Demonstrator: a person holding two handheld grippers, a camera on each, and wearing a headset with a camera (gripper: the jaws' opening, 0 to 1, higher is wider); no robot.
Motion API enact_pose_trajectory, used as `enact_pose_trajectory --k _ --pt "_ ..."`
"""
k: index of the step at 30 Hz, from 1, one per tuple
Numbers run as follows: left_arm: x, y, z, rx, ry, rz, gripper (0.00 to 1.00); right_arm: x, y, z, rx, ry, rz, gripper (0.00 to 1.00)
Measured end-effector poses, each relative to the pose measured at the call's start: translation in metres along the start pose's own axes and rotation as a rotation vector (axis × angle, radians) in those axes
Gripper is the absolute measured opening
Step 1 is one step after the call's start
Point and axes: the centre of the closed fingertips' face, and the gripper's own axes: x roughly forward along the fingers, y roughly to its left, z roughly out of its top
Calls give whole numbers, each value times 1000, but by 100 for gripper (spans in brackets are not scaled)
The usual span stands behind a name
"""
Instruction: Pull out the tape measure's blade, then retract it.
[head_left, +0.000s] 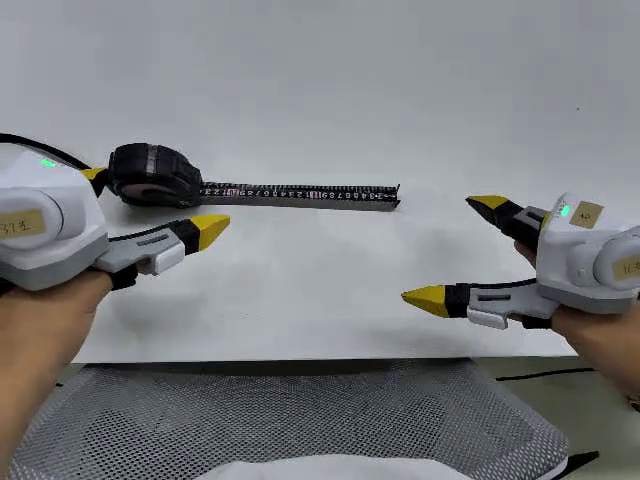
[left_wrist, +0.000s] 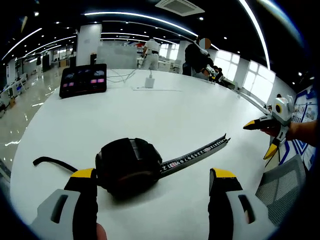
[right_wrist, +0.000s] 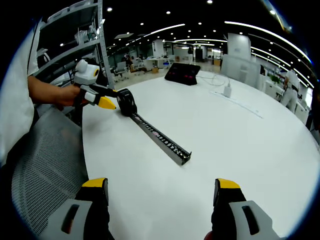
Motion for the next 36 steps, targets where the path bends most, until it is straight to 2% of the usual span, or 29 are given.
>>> enact_pose_trajectory --k 2,4,15,19,30,36 --pt "0 1 1 -17 -10 18 89 2 -1 0 -2 1 7 81" --pt "1 2 0 -1 -4 41 87 3 -3 0 -13 8 11 79" --pt "12 12 3 -35 1 126 82 11 -19 -1 -59 26 32 67" --pt "13 18 3 -37 4 167 76 15 -24 1 -76 30 40 64" --pt "17 25 2 -70 0 207 72 23 -35 6 -132 50 67 55" --pt "19 29 2 -80 2 230 69 28 -36 6 -166 64 88 50"
